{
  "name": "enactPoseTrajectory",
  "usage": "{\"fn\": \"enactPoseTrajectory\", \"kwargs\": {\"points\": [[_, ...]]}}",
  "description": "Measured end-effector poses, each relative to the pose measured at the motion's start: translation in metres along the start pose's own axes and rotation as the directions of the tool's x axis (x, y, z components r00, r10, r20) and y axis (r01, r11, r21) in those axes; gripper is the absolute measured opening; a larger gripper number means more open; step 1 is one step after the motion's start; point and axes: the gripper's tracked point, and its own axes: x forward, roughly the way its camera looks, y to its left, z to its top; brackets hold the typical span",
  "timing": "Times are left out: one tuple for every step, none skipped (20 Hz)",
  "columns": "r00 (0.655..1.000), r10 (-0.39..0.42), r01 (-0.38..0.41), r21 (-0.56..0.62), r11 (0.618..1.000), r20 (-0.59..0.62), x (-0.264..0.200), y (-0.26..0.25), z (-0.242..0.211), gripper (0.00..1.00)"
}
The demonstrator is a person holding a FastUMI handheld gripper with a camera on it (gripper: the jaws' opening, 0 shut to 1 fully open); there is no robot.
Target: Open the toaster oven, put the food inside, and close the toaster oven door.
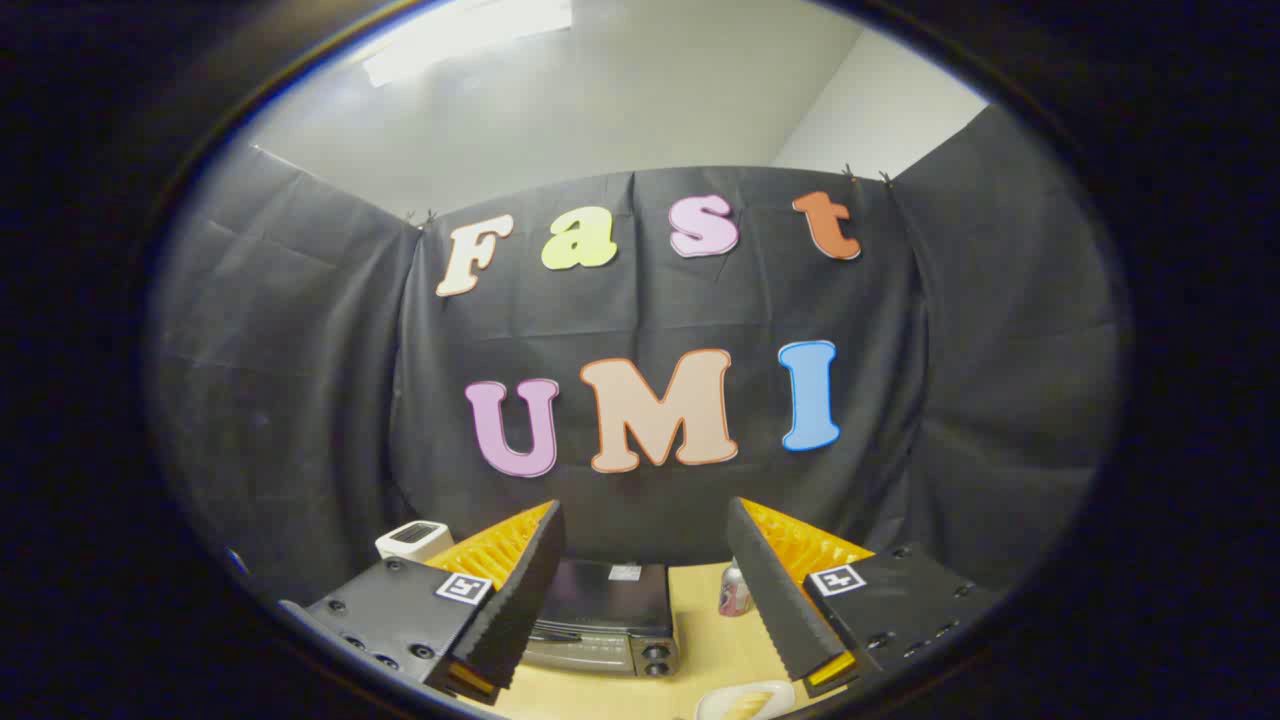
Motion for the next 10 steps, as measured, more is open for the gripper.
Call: {"fn": "enactPoseTrajectory", "kwargs": {"points": [[1.000,0.000,0.000,-0.005,1.000,-0.015,0.002,0.000,-0.003,0.99],[1.000,0.001,-0.001,-0.008,1.000,-0.029,0.004,0.002,-0.007,0.99],[0.999,0.009,-0.009,-0.012,1.000,-0.038,0.007,0.005,-0.008,0.99],[0.999,0.012,-0.012,-0.015,1.000,-0.043,0.010,0.007,-0.009,0.99],[0.999,0.012,-0.013,-0.014,1.000,-0.049,0.013,0.008,-0.009,0.99],[0.998,0.016,-0.016,-0.011,1.000,-0.054,0.014,0.009,-0.012,0.99],[0.998,0.023,-0.023,-0.007,1.000,-0.060,0.015,0.012,-0.013,0.99],[0.997,0.028,-0.028,-0.004,1.000,-0.066,0.016,0.015,-0.015,0.99],[0.997,0.030,-0.030,-0.001,1.000,-0.070,0.016,0.017,-0.015,0.99],[0.997,0.031,-0.031,-0.002,1.000,-0.067,0.017,0.018,-0.014,0.99]]}}
